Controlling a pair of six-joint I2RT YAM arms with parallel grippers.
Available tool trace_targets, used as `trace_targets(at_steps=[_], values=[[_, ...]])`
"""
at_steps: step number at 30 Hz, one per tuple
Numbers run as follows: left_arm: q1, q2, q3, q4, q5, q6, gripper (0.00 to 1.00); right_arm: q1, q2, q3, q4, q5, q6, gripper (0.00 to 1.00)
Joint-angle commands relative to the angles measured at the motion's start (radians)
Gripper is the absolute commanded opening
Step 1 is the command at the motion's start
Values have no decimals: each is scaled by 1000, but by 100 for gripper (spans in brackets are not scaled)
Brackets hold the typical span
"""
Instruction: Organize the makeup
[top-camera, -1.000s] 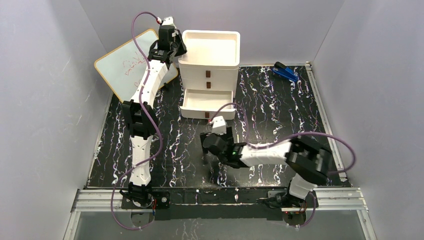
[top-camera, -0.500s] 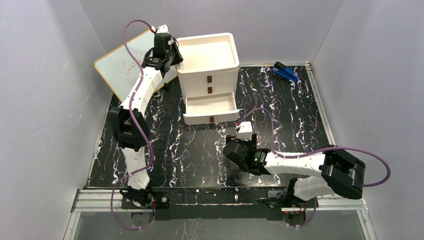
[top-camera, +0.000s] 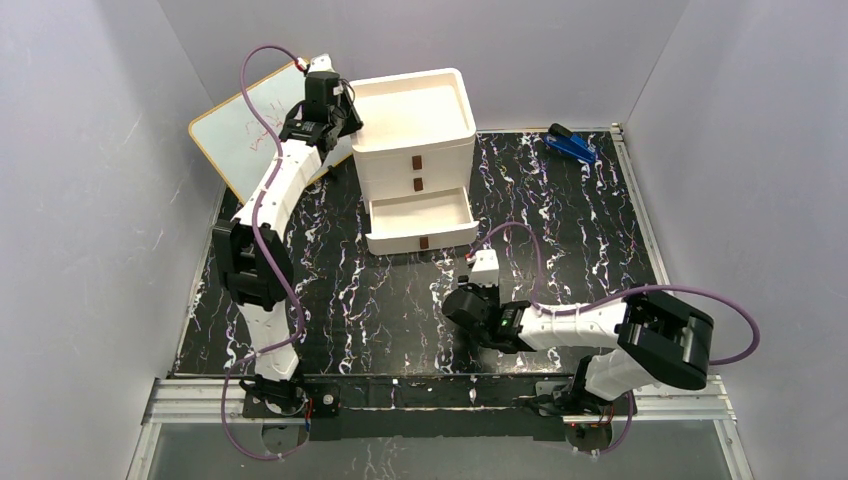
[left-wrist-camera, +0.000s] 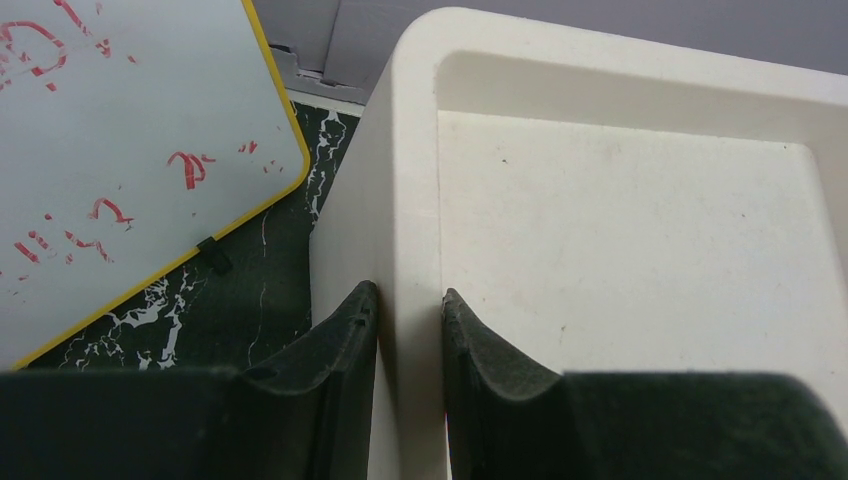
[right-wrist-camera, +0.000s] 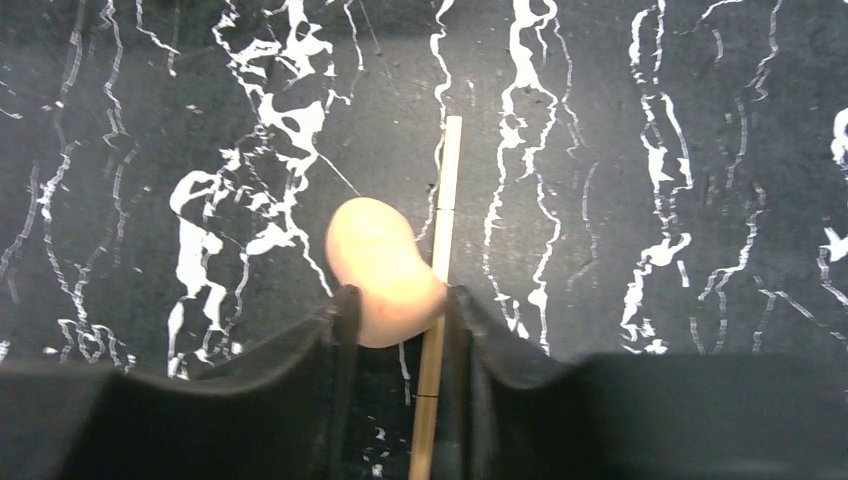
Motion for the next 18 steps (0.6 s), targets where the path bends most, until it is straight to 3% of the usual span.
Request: trace_targets(at_steps=[1,3,4,12,18], values=[[-3,-28,-44,-236,26,-30,0,1,33,17,53,18,-11,28],[-4,-36,-48,-248,28,-35,0,1,42,30,52,16,-26,4],[-3,-41,-57,-252,29,-37,0,1,42,40,46,17,-33,1],[-3,-62,-81,-305,-5,-35,0,5,-105,173,8,44,-216,1],[-3,-78,-123,-288,6,-43,0,3,-121,288,211,71,-531,1]])
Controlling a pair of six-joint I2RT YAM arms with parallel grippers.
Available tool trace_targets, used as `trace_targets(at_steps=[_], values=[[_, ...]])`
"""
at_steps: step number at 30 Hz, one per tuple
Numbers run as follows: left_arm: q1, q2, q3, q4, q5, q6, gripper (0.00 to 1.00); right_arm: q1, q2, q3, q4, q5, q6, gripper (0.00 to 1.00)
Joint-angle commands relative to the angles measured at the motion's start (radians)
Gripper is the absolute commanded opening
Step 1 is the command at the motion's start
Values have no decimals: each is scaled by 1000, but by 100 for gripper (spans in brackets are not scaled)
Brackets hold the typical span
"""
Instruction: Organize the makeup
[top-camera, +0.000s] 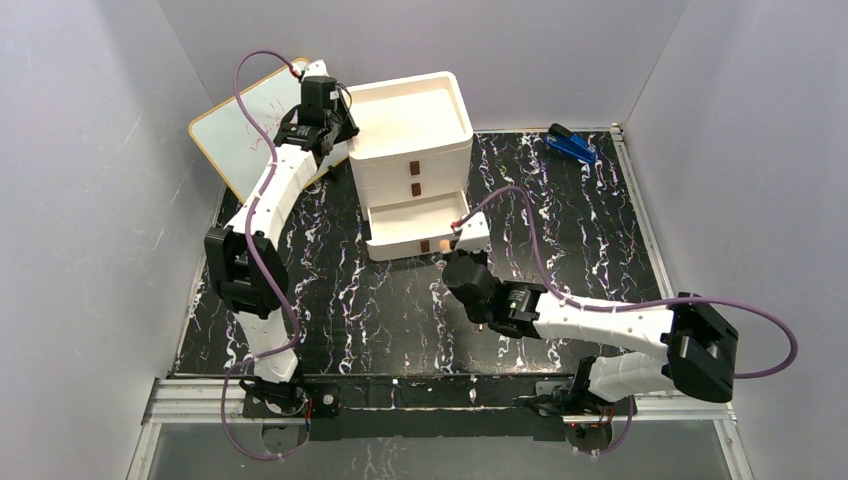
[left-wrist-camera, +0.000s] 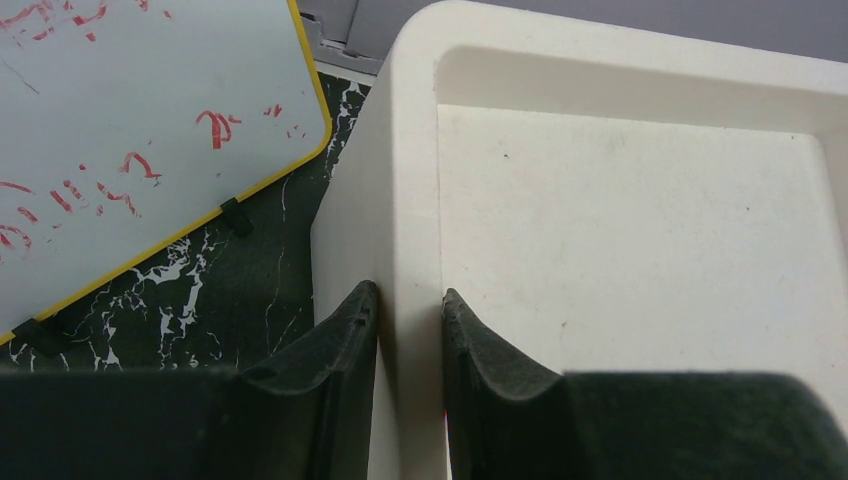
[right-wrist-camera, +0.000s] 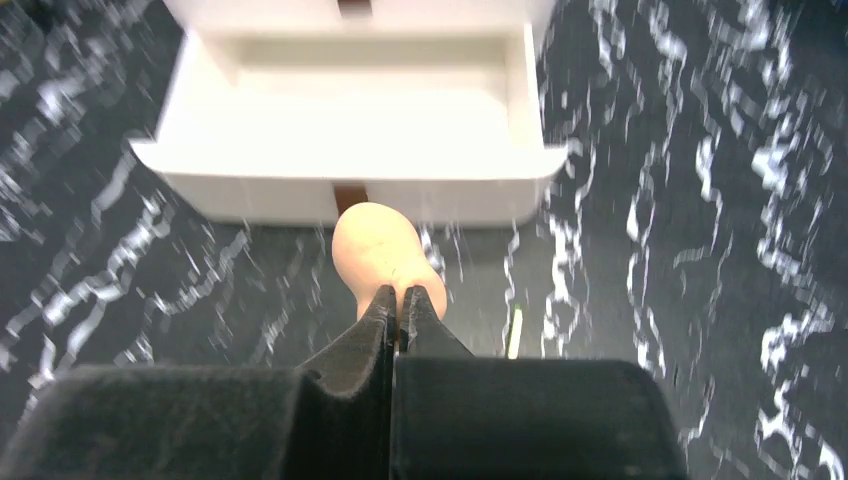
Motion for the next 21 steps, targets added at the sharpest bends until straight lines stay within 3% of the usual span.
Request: trace_targets(at_steps=[1,4,9,21], values=[[-3,-17,-69,-233,31,-22,0,-4,14,101,205,58,-286,1],[-3,-29,-84,-225,40,-25,0,-57,94,147,288,25,-372,1],[-4,-56,-98,-225,47,-18,0,-199,221,218,326,-124,-335,1],[-3,-69,-94,-232,48,4,0,-360,508,356,366,-270,-318,1]])
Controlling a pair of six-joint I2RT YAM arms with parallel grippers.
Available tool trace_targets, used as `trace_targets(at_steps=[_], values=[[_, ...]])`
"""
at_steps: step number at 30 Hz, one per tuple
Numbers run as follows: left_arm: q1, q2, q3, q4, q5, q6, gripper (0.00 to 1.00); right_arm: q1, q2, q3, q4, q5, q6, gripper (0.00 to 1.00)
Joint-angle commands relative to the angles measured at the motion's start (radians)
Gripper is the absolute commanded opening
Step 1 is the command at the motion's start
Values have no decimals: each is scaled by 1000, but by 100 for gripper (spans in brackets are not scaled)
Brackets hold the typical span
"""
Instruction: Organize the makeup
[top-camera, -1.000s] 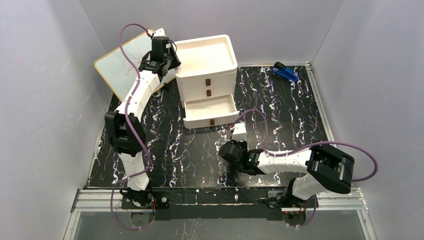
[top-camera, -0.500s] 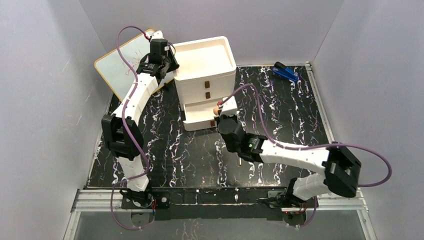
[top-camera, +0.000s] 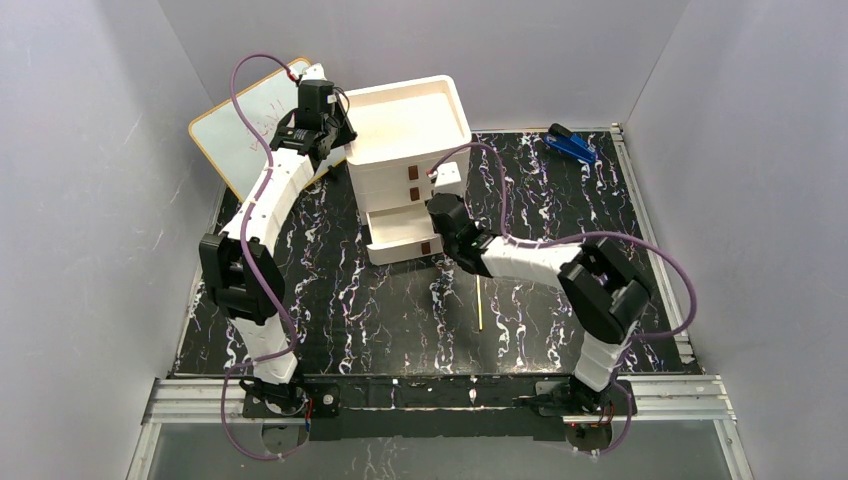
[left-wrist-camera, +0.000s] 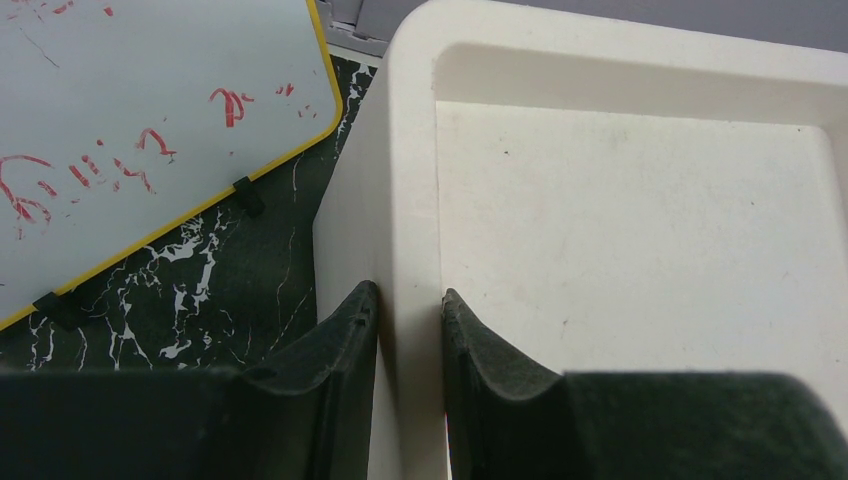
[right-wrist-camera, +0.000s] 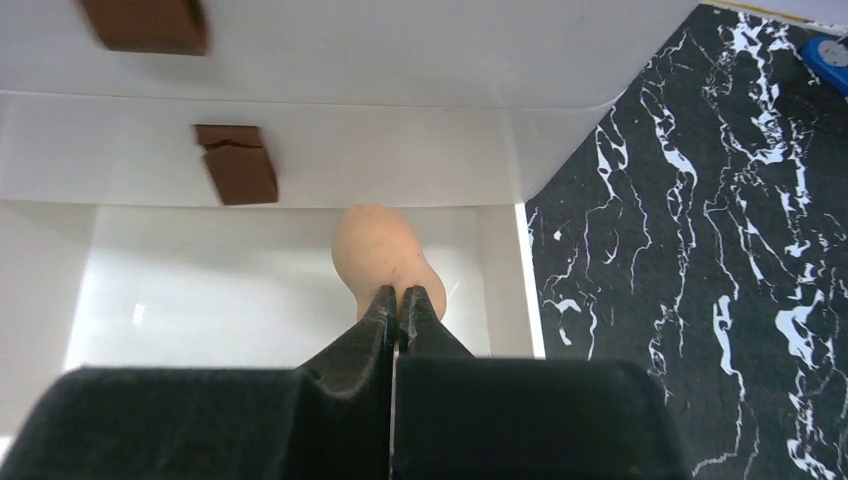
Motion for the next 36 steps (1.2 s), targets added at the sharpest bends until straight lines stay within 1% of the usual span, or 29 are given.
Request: trace_targets(at_steps=[1,4,5,6,8,9,10,11,12,18,22,26,29,31,33,36], values=[[-4,-15,-36,-216,47,5,0,-52,73,64,49,-61,-5,1],[-4,-12,-30,-219,44,9,0,-74,111,92,7,-86,13,1],[-4,-9,-30,-219,47,9,0,-79,122,98,-6,-92,19,6],[-4,-8,-28,-220,49,9,0,-81,126,102,-14,-97,22,20],[-4,-2,-28,-218,53,9,0,-82,129,102,-22,-102,23,59],[-4,0,-28,-219,54,9,0,-82,124,99,-22,-101,23,73],[-4,2,-28,-219,56,10,0,-82,111,96,-22,-100,22,82],[-4,2,-28,-219,55,12,0,-82,97,93,-23,-97,16,88],[-4,3,-27,-219,55,13,0,-82,81,89,-19,-94,5,91],[-3,13,-25,-218,57,18,0,-83,-84,82,-31,-80,-57,90],[-3,17,-30,-214,57,20,0,-81,-228,47,-90,-86,-42,88],[-4,22,-32,-207,60,19,0,-79,-356,-32,-203,-73,50,86],[-4,29,-31,-200,66,17,0,-79,-419,-141,-270,-63,155,85],[-4,34,-25,-198,74,15,0,-78,-436,-224,-311,-67,232,84],[-4,37,-21,-198,79,16,0,-77,-437,-271,-385,-85,332,83],[-4,34,-20,-199,78,21,0,-79,-430,-318,-440,-124,410,81]])
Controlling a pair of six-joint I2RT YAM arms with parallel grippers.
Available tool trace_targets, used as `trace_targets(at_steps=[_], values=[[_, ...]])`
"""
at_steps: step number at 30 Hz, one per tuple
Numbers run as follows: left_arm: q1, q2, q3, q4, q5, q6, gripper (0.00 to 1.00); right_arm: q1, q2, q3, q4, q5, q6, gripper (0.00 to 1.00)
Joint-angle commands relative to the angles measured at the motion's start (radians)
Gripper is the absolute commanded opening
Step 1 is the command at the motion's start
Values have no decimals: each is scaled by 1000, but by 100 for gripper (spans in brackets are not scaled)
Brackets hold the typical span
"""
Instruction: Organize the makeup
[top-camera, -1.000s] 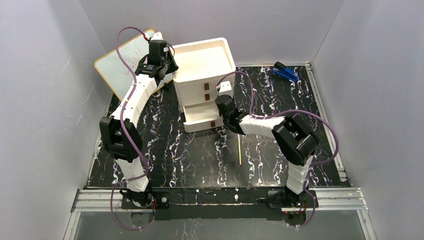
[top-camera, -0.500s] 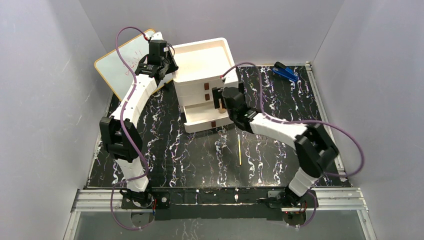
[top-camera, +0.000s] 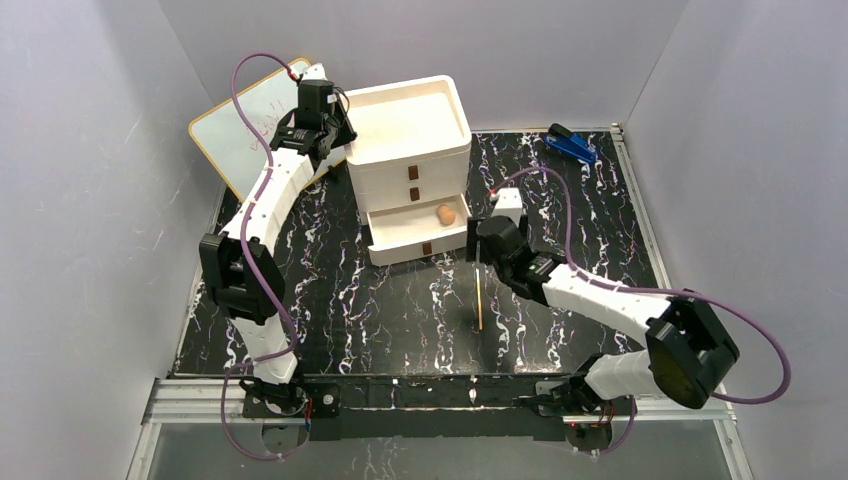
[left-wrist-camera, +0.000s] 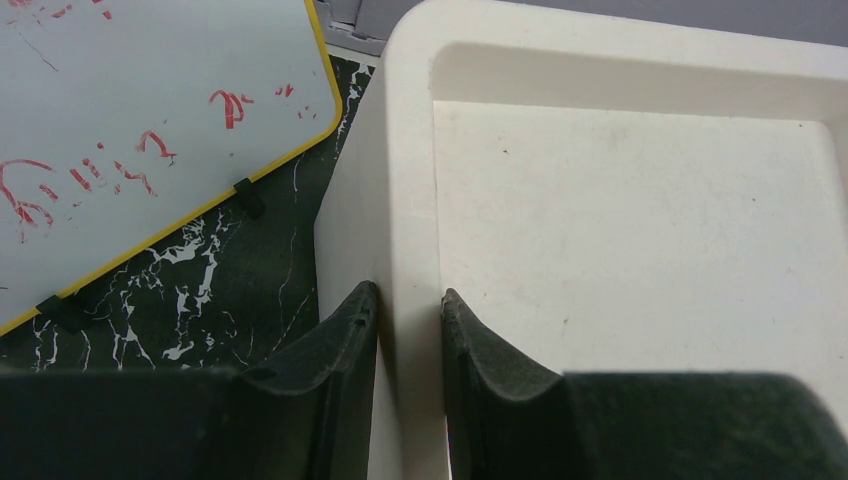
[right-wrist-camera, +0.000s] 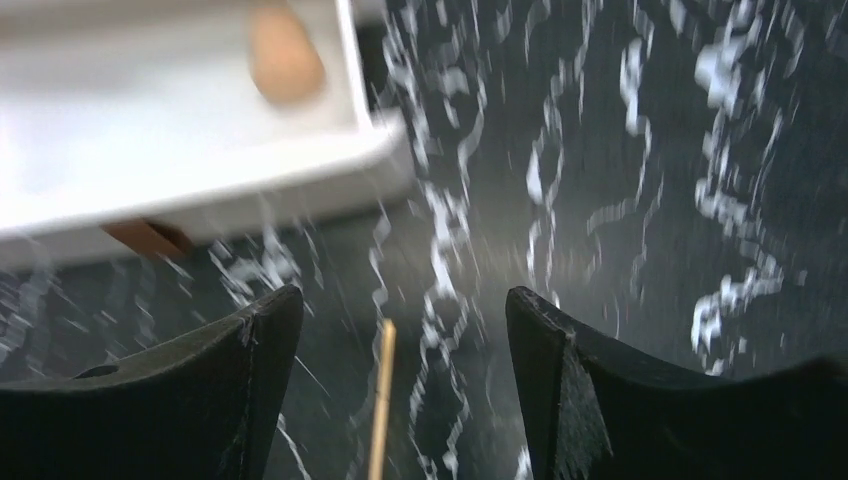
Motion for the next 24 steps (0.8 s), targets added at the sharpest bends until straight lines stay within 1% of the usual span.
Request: trace_targets(at_steps=[1,6,11,14,21,22,24], values=[[-4,31,-23,-199,71,10,0,3,14,-56,-165,-41,189,80],[-4,34,-22,-201,72,14,0,2,73,-47,-215,-84,229,70],[-4,26,-26,-205,65,24,0,3,120,-51,-193,-134,240,66],[-4,21,-30,-207,59,28,0,5,153,-52,-181,-168,253,60],[-4,21,-29,-207,68,30,0,71,218,-17,-232,-132,275,60],[-4,20,-27,-208,68,28,0,83,229,-7,-248,-117,278,58],[-4,21,-25,-209,71,28,0,105,253,11,-279,-97,288,51]])
